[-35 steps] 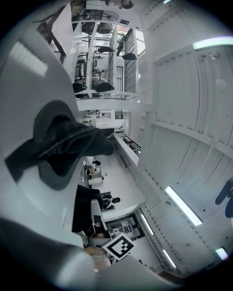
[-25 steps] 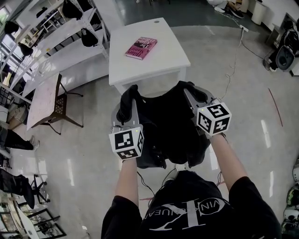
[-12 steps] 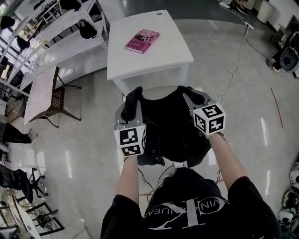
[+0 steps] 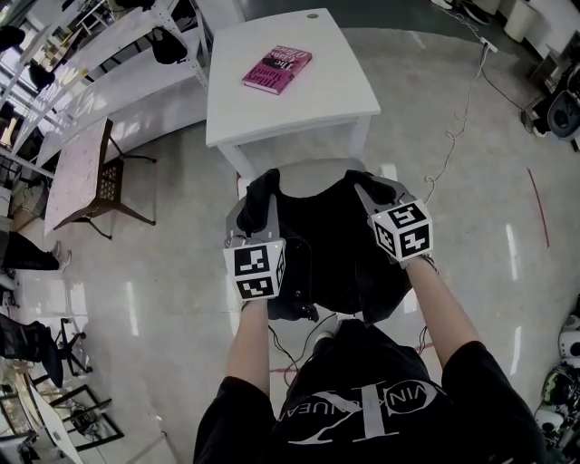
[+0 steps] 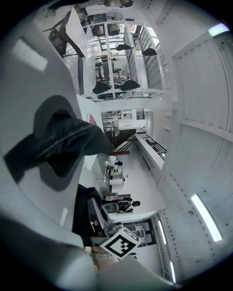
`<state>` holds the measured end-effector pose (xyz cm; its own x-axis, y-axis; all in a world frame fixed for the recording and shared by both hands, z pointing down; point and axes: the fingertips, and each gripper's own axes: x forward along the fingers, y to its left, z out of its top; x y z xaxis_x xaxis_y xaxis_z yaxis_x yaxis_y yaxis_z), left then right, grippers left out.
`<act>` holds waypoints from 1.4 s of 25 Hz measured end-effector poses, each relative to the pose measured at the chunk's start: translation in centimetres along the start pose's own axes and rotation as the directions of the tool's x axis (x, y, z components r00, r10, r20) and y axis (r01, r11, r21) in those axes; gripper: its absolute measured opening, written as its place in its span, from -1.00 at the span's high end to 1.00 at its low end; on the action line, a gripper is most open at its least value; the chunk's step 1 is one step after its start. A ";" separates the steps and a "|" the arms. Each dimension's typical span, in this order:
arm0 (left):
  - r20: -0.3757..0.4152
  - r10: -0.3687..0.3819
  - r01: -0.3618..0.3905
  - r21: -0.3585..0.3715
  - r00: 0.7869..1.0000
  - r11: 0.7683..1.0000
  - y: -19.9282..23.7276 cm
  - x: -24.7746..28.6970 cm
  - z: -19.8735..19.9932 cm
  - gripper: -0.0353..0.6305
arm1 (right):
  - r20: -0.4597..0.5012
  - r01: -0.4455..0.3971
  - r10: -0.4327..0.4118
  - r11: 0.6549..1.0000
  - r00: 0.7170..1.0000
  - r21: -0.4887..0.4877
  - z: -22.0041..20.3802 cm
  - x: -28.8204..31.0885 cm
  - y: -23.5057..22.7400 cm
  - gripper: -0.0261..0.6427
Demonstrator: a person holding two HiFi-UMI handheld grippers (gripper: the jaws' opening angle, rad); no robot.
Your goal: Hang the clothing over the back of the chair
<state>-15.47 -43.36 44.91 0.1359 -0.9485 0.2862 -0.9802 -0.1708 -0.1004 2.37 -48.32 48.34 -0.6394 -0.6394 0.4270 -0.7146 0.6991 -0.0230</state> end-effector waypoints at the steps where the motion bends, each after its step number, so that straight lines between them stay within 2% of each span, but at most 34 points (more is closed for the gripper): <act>1: -0.004 -0.001 0.001 -0.002 1.000 1.000 0.0 0.1 -0.1 0.65 | -0.009 -0.001 0.001 1.000 1.000 0.000 -0.2 0.1 0.0 0.80; 7: -0.030 -0.005 0.004 -0.014 1.000 1.000 0.0 0.3 -0.6 0.60 | -0.092 -0.010 0.007 0.999 0.996 -0.040 -1.4 0.7 0.2 0.80; 8: -0.037 -0.009 0.008 -0.017 0.999 1.000 0.0 0.4 -0.8 0.59 | -0.107 -0.015 0.011 0.999 0.994 -0.042 -1.5 0.8 0.3 0.76; 10: -0.055 -0.018 0.016 -0.023 0.998 1.000 -0.1 0.5 -1.1 0.59 | -0.134 -0.028 0.023 0.999 0.991 -0.033 -1.9 0.7 0.4 0.55; 16: -0.144 -0.032 0.030 -0.018 0.989 0.999 -0.1 1.3 -2.4 0.59 | -0.162 -0.053 0.053 0.999 0.985 0.001 -2.8 0.0 0.3 0.46; 22: -0.217 -0.051 0.049 -0.014 0.975 0.999 -0.3 1.8 -3.7 0.52 | -0.195 -0.110 0.109 0.994 0.975 0.005 -3.2 -0.4 1.0 0.43; 29: -0.279 -0.087 0.083 -0.025 0.956 0.996 -0.8 2.0 -4.8 0.48 | -0.251 -0.170 0.174 0.985 0.952 0.036 -3.8 -1.1 1.6 0.28; 35: -0.335 -0.126 0.117 -0.047 0.934 0.992 -1.0 1.9 -5.9 0.32 | -0.300 -0.170 0.175 0.984 0.938 0.044 -4.3 -1.7 1.3 0.11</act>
<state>-15.10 -43.44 51.22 0.2021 -0.7746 0.5993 -0.9633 -0.2677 -0.0211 3.76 -44.93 51.49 -0.6395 -0.3808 0.6678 -0.6070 0.7832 -0.1348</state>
